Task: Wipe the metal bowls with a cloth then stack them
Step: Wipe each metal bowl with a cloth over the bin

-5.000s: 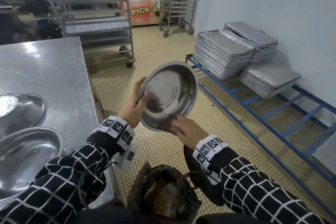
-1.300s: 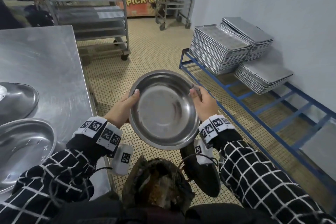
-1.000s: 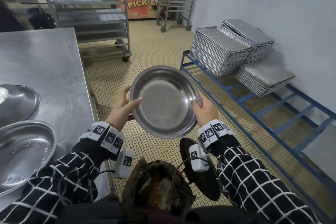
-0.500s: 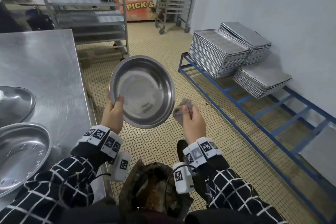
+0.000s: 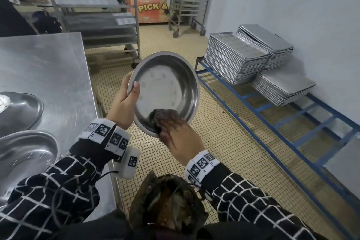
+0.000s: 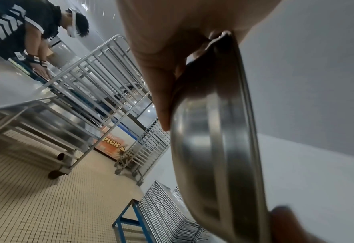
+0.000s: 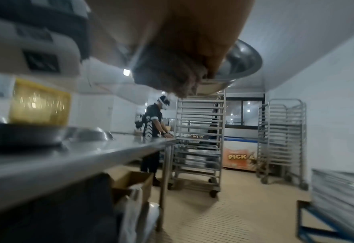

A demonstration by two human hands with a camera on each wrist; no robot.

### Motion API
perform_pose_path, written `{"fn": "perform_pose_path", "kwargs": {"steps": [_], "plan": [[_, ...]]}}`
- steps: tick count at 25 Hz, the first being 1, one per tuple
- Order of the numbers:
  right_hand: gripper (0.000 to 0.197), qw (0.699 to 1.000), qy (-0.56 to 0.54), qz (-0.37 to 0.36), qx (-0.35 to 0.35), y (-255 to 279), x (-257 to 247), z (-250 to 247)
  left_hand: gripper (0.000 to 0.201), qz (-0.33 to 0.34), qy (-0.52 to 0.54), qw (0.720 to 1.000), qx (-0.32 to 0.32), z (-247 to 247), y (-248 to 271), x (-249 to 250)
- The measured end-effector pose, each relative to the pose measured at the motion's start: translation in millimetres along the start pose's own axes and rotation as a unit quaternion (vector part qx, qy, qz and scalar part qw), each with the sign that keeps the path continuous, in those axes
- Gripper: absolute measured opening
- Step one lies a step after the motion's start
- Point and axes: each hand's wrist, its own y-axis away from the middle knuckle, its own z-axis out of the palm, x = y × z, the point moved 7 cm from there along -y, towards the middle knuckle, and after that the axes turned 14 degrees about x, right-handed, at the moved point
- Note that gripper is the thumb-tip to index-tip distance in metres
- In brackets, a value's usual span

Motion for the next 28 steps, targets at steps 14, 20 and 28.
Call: {"fn": "perform_pose_path", "kwargs": {"steps": [14, 20, 28], "plan": [[0.05, 0.994, 0.109, 0.024, -0.004, -7.1, 46.7, -26.0, 0.027, -0.012, 0.013, 1.0, -0.016, -1.3, -5.3, -10.4], [0.061, 0.982, -0.063, 0.177, 0.031, -31.9, 88.4, -51.4, 0.032, -0.104, 0.042, 0.993, -0.046, 3.1, 9.2, -42.3], [0.02, 0.905, -0.187, 0.374, 0.072, -19.0, 115.7, -50.4, 0.058, -0.148, 0.041, 0.985, -0.082, 2.1, 5.9, -57.8]]}}
